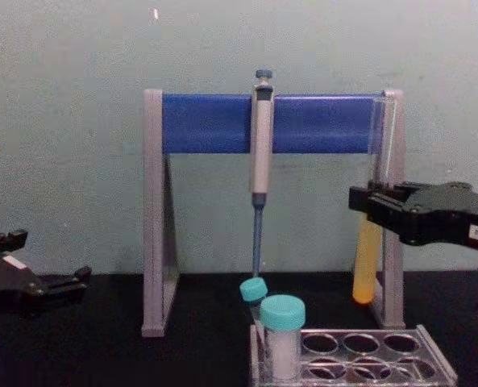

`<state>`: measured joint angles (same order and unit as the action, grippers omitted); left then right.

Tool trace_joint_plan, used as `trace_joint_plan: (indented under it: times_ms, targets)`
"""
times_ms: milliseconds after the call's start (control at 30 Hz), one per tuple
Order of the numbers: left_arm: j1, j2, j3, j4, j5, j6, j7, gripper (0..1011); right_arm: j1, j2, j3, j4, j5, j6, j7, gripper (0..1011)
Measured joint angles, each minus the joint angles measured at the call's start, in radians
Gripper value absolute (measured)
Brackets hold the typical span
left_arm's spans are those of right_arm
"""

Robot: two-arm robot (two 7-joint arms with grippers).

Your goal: Pick up the test tube from the test tube rack, shake it, then place it back into the test tube rack.

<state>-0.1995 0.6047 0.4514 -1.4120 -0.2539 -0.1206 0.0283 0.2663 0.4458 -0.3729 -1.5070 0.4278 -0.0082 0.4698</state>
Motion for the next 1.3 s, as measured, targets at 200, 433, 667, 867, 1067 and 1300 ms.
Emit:
trace_joint_plan:
  times_ms: [200,433,667,867,1067,1300]
  targets:
    - [0.000,0.000,0.000,0.000,0.000,0.000,0.000,1010,0.001,0.000,0.001,0.001,0.000,0.001,0.003,229]
    - [0.000,0.000,0.000,0.000,0.000,0.000,0.000,1010,0.001,0.000,0.003,0.001,0.001,0.002,0.004,229]
    - [0.000,0.000,0.000,0.000,0.000,0.000,0.000,1010,0.003,-0.001,0.003,0.000,0.003,0.003,0.007,229]
    - [0.000,0.000,0.000,0.000,0.000,0.000,0.000,1010,0.004,0.000,0.002,-0.001,0.004,0.006,0.007,229]
    - [0.000,0.000,0.000,0.000,0.000,0.000,0.000,1010,0.002,0.002,0.003,-0.007,0.007,0.007,0.007,229]
    - [0.000,0.000,0.000,0.000,0.000,0.000,0.000,1009,-0.005,0.009,0.004,-0.018,0.017,0.005,0.017,229]
